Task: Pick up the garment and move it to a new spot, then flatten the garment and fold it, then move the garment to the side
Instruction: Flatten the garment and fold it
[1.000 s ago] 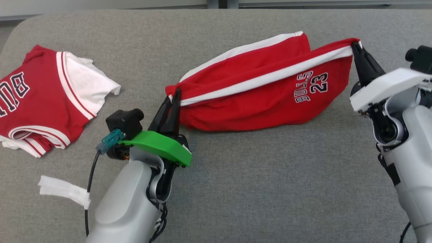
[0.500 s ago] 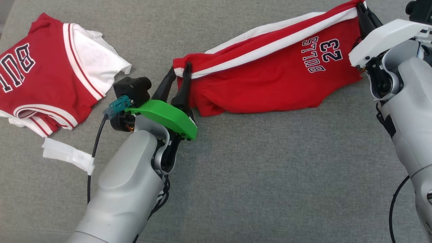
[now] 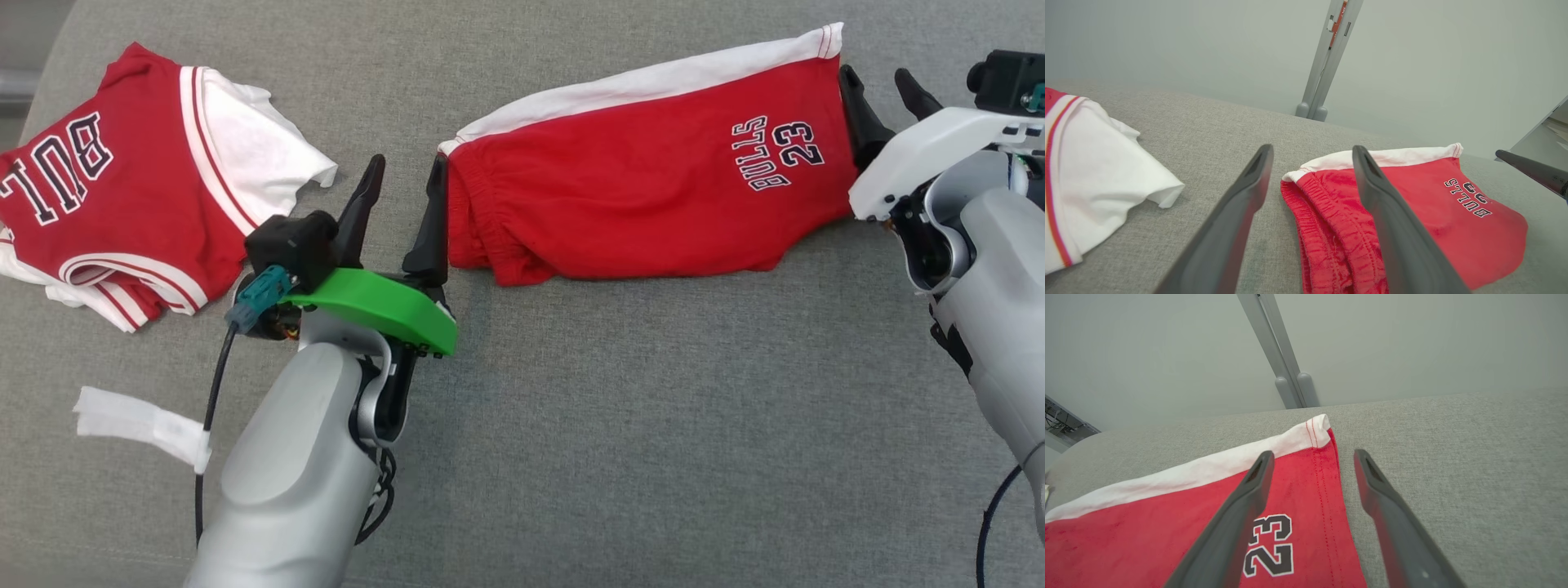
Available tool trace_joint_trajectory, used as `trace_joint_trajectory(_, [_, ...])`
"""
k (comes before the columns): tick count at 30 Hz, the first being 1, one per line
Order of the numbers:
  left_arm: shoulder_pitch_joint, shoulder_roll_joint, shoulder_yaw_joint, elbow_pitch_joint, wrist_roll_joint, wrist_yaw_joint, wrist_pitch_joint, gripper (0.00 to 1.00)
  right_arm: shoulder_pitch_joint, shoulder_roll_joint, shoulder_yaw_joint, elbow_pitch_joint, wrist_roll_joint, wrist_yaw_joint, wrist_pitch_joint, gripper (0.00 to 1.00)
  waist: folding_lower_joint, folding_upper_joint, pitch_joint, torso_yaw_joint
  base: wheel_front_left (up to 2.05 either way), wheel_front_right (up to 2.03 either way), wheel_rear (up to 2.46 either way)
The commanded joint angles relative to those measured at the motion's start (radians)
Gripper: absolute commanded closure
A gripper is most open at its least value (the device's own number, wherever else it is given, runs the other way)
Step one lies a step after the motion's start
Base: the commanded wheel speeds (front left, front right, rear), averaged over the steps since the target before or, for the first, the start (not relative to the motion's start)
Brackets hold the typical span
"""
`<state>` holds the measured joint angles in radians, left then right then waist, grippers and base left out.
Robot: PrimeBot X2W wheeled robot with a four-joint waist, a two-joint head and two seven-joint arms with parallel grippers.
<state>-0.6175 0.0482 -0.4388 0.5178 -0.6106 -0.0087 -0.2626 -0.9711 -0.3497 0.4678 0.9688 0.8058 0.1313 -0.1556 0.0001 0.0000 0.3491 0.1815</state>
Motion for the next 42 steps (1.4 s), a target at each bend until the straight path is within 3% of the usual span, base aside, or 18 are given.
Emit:
trace_joint_trajectory(1, [0.029, 0.005, 0.025, -0.022, 0.037, 0.006, -0.003, 0.00, 0.014, -0.011, 0.014, 0.003, 0.010, -0.001, 0.003, 0.00, -0.0001, 0.0000, -0.006, 0.003, 0.00, 0.00, 0.00])
trace_joint_trajectory(10, [0.203, 0.004, 0.232, -0.170, 0.182, -0.017, -0.002, 0.00, 0.035, -0.047, 0.079, 0.063, 0.050, -0.001, 0.022, 0.00, -0.0001, 0.0000, -0.009, 0.037, 0.00, 0.00, 0.00])
trace_joint_trajectory(14, [0.258, 0.004, 0.282, -0.223, 0.252, -0.024, -0.002, 0.00, 0.042, -0.046, 0.098, 0.091, 0.064, -0.001, 0.026, 0.00, -0.0001, 0.0000, -0.005, 0.053, 0.00, 0.00, 0.00])
trace_joint_trajectory(23, [0.343, 0.004, 0.326, -0.288, 0.304, -0.029, -0.002, 0.00, 0.045, -0.034, 0.146, 0.151, 0.080, -0.001, 0.065, 0.00, -0.0001, 0.0000, 0.000, 0.071, 0.00, 0.00, 0.00])
trace_joint_trajectory(24, [0.347, 0.004, 0.328, -0.291, 0.301, -0.027, -0.002, 0.00, 0.047, -0.032, 0.150, 0.154, 0.081, -0.001, 0.070, 0.11, -0.0001, 0.0000, 0.000, 0.072, 0.00, 0.00, 0.00])
trace_joint_trajectory(26, [0.361, 0.004, 0.329, -0.294, 0.294, -0.026, -0.002, 0.00, 0.052, -0.027, 0.157, 0.155, 0.092, -0.001, 0.078, 0.84, -0.0001, 0.0000, -0.003, 0.074, 0.00, 0.00, 0.00])
trace_joint_trajectory(27, [0.367, 0.004, 0.329, -0.295, 0.292, -0.025, -0.002, 0.00, 0.055, -0.025, 0.160, 0.152, 0.096, -0.001, 0.078, 1.00, -0.0001, 0.0000, -0.005, 0.074, 0.00, 0.00, 0.00])
trace_joint_trajectory(42, [0.433, 0.004, 0.335, -0.269, 0.315, -0.035, -0.002, 0.00, 0.178, -0.058, 0.195, 0.070, 0.208, -0.001, 0.013, 1.00, -0.0001, 0.0000, -0.113, -0.004, 0.00, 0.00, 0.00])
